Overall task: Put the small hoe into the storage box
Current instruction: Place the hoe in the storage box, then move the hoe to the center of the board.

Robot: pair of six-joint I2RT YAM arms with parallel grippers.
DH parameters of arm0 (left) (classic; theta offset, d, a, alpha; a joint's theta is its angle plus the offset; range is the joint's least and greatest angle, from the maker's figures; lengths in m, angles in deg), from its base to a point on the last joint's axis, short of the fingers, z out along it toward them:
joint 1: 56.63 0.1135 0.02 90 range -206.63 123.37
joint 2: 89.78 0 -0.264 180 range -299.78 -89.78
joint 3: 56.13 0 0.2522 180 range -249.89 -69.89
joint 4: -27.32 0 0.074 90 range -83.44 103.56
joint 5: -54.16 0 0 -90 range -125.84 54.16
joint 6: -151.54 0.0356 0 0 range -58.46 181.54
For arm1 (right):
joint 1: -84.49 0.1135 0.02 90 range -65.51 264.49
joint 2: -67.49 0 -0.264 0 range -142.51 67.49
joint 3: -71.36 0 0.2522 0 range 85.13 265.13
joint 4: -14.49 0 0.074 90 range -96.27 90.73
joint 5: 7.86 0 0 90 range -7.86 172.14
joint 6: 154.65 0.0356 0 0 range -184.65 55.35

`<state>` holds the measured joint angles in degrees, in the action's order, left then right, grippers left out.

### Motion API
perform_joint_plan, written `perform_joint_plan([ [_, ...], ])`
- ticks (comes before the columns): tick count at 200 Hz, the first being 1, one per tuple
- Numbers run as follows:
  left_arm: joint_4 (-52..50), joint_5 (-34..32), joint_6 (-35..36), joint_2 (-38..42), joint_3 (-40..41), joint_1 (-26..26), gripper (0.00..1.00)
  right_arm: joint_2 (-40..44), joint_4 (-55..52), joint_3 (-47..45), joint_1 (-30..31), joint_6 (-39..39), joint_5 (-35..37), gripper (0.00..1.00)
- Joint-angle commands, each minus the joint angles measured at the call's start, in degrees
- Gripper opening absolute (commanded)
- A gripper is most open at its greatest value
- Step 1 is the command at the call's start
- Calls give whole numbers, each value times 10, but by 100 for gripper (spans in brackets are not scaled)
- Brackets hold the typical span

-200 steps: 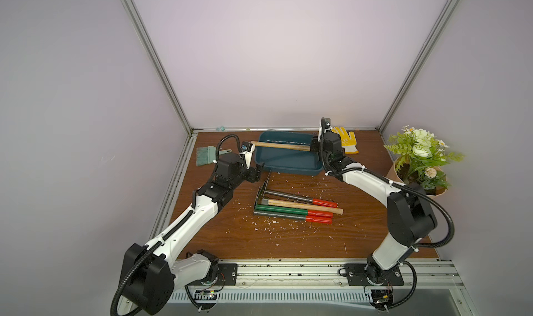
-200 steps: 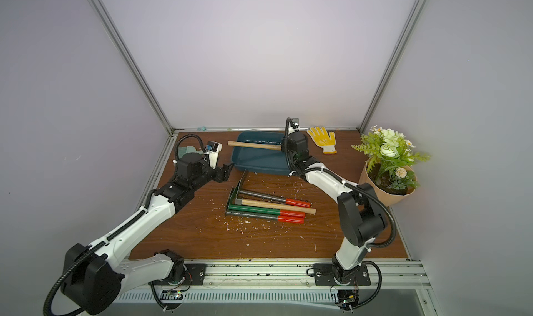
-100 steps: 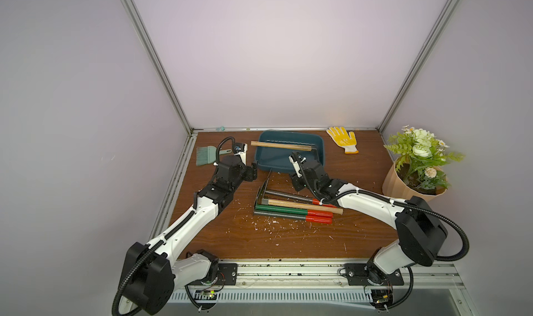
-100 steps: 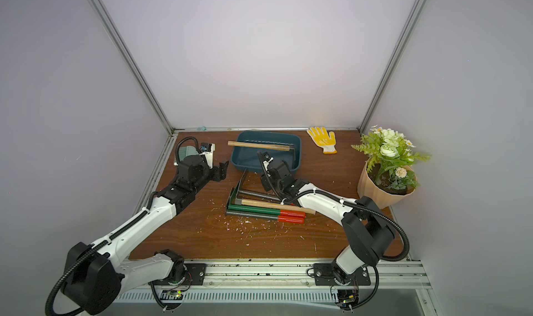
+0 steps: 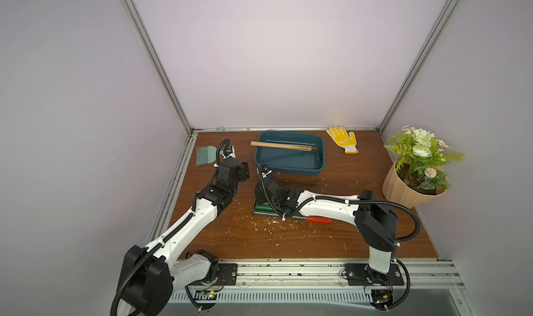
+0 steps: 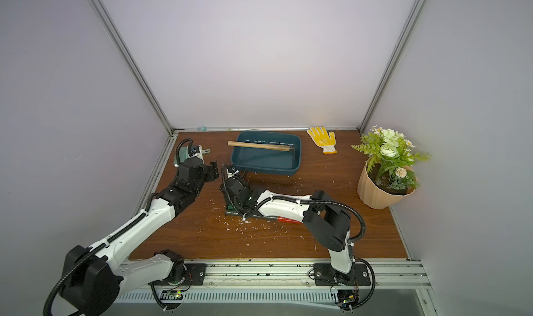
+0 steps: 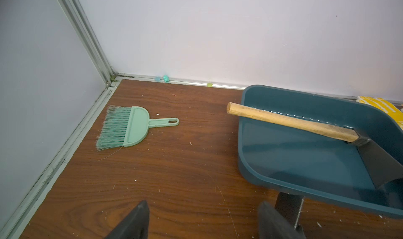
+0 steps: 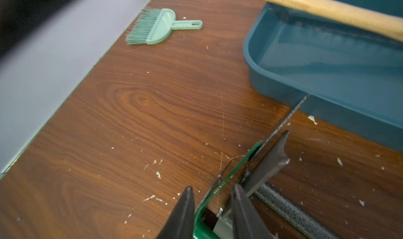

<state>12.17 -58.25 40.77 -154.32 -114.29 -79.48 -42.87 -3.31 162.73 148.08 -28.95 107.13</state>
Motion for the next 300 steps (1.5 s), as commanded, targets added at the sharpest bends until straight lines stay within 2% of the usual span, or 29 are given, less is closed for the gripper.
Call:
perform_joint_plan([
  [1, -2, -25, -22, 16, 8, 9, 79, -9, -31, 35, 0, 61, 71, 32],
  [38, 10, -9, -25, 15, 13, 11, 80, -41, -37, 75, -2, 66, 101, 31],
  [78, 15, 3, -29, 8, 17, 11, 79, -58, -44, 97, -7, 77, 112, 25],
  [137, 21, 12, -30, 9, 20, 14, 79, -69, -47, 87, -26, 100, 81, 22],
  [175, 23, 16, -31, 8, 21, 16, 79, -76, -53, 89, -26, 100, 72, 16],
  [192, 18, 16, -30, 8, 20, 16, 78, -70, -61, 83, -26, 107, 68, 18],
  [220, 21, 17, -29, 12, 22, 16, 78, -29, -42, 41, -28, 102, 67, 27],
  [262, 18, 22, -27, 3, 18, 16, 78, -2, -41, 12, -42, 110, 50, 29],
  [300, 21, 19, -27, 8, 24, 16, 78, 61, 19, -40, -43, 85, 23, 33],
])
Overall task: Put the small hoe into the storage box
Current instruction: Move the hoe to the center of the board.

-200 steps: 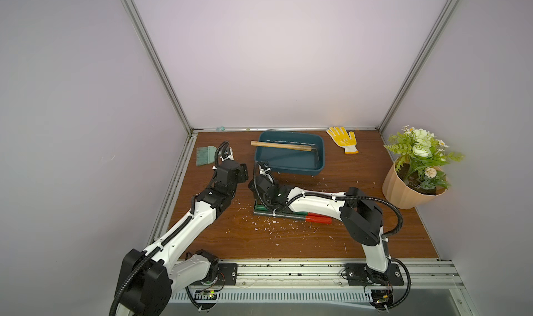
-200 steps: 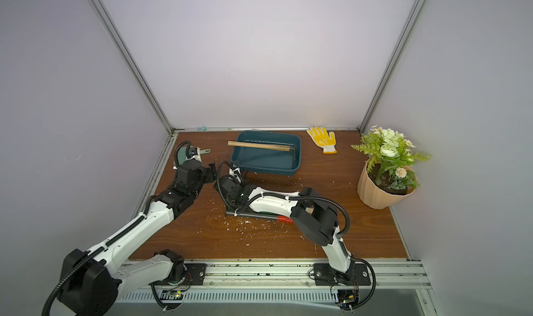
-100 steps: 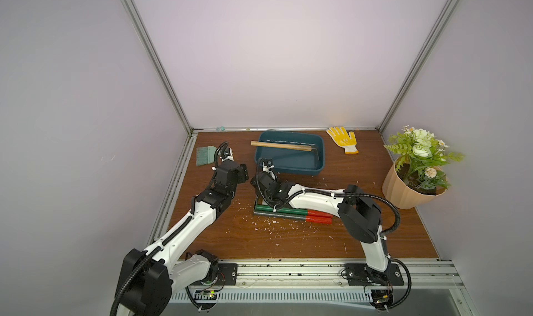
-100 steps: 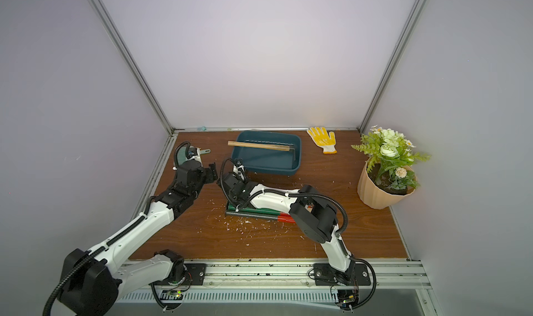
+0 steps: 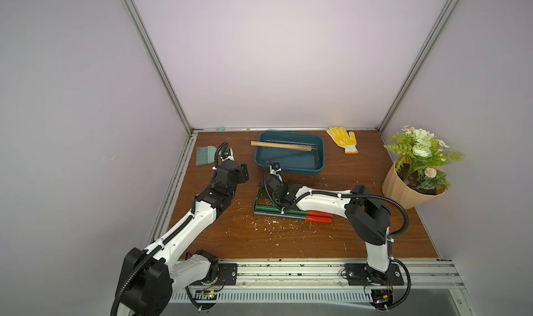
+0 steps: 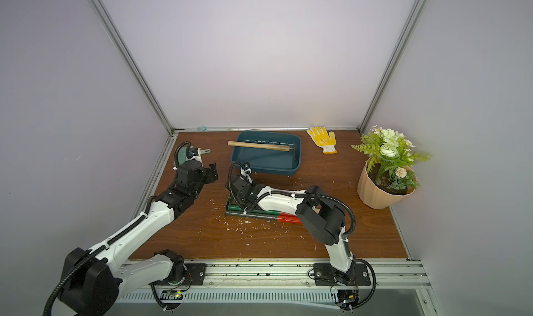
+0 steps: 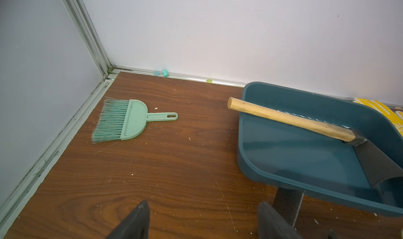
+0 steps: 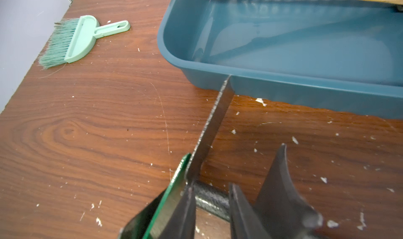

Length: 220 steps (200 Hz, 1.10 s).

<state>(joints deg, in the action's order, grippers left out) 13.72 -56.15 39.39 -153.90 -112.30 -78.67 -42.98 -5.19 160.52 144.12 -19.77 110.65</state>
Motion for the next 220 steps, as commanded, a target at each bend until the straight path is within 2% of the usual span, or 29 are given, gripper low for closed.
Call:
perform_joint_plan([
  [1, 5, -2, -13, 4, 3, 8, 78, 64, 38, -18, -4, -8, -13, 33],
  [38, 11, 4, -16, -8, 4, 8, 78, 118, 43, -40, -2, -31, -41, 33],
  [64, 14, 6, -17, -12, 5, 8, 78, 127, 34, -61, -3, -29, -30, 33],
  [87, 13, 7, -16, -14, 2, 8, 78, 109, 36, -62, -5, -25, -31, 33],
  [146, 9, 6, -13, -9, 0, 9, 78, 33, -24, 18, -7, -22, -3, 38],
  [220, 5, 8, -12, -9, -2, 10, 78, -28, -21, 31, -31, 9, -4, 37],
])
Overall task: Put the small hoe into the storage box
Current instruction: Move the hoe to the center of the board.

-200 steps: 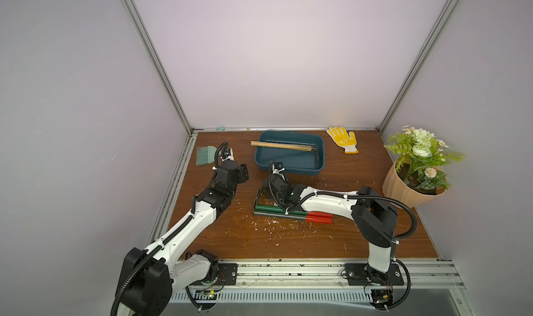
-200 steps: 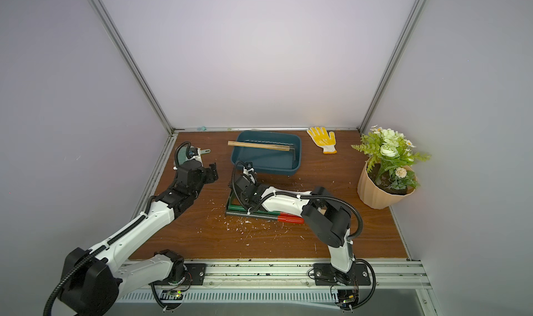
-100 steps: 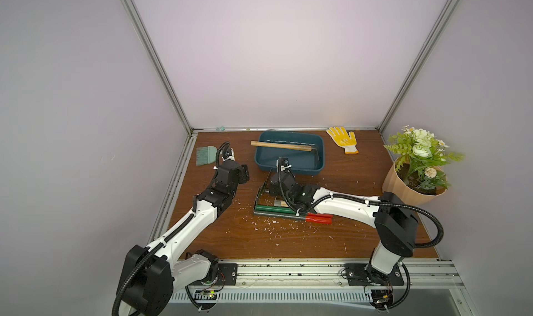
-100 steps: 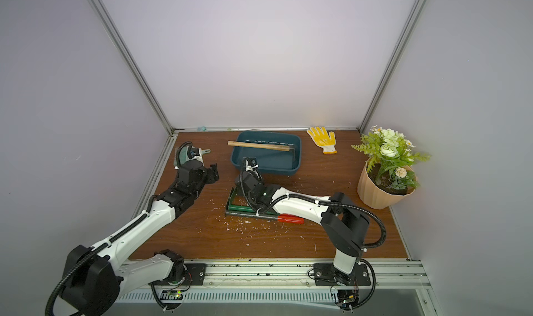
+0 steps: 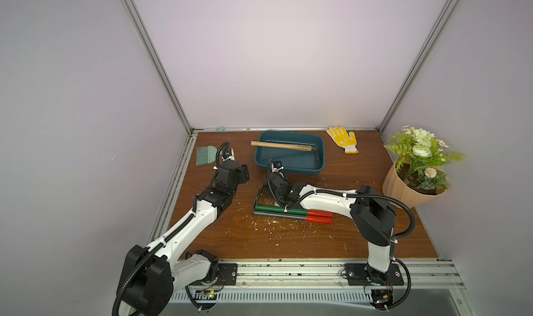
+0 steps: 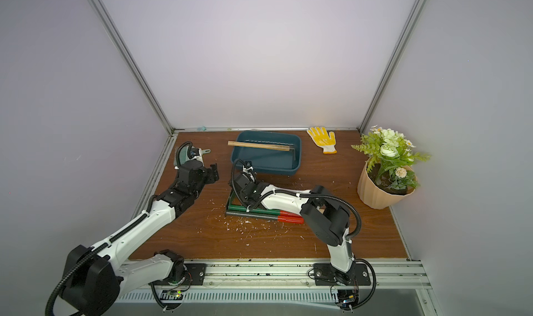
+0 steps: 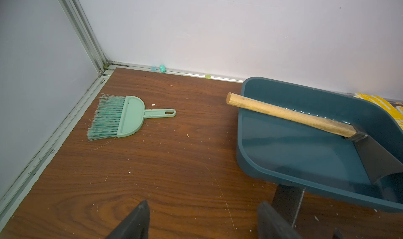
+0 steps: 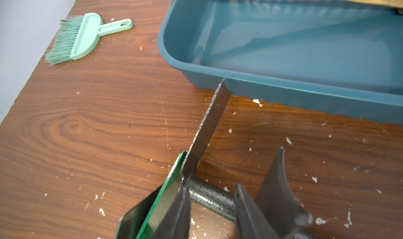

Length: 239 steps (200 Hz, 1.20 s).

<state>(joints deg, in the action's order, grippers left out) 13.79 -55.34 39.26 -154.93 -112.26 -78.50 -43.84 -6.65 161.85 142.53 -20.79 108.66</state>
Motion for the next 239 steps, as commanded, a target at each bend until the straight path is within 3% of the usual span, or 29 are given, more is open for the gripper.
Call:
perform_joint_plan([
  [1, 5, 0, -11, 1, -2, 9, 78, -20, -6, 18, -15, 19, 15, 37],
  [56, 4, -5, -10, 10, 1, 9, 78, -22, -6, 30, -25, 11, 13, 36],
  [109, 7, 1, -11, 5, 3, 9, 78, 130, 67, -58, -18, -61, -83, 35],
  [172, -2, 6, -6, -6, -7, 10, 78, 241, -35, -111, -35, 19, -145, 43],
  [239, -5, 35, -7, -18, -15, 16, 79, 206, -133, -76, -43, 43, -84, 51],
])
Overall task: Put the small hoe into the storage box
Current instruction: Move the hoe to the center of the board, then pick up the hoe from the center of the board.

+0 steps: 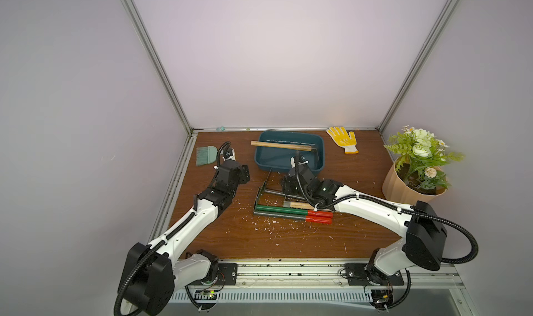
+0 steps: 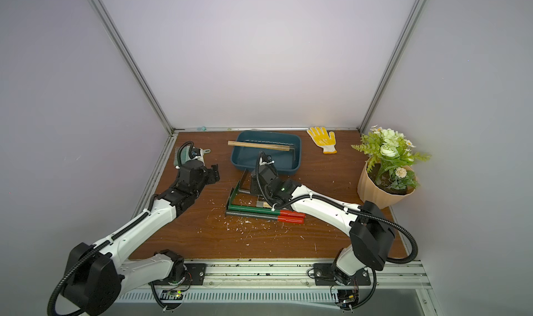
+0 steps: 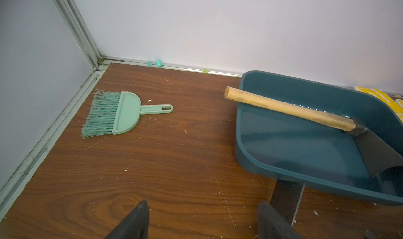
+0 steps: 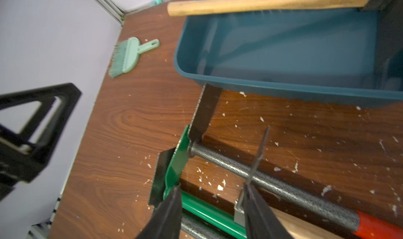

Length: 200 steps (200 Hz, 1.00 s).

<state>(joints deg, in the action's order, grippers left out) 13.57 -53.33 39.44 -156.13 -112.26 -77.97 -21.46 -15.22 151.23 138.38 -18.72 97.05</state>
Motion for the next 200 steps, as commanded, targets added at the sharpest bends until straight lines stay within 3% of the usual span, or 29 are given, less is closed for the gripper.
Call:
perform_joint_plan([
  [1, -3, 15, -9, -6, -15, 10, 79, -19, -48, 32, -2, 22, 33, 51],
  [126, -1, 26, -12, 0, -13, 17, 79, -167, 2, 63, -23, 73, 121, 47],
  [200, -1, 32, -13, -5, -11, 17, 79, -183, 4, 82, -23, 77, 135, 17],
])
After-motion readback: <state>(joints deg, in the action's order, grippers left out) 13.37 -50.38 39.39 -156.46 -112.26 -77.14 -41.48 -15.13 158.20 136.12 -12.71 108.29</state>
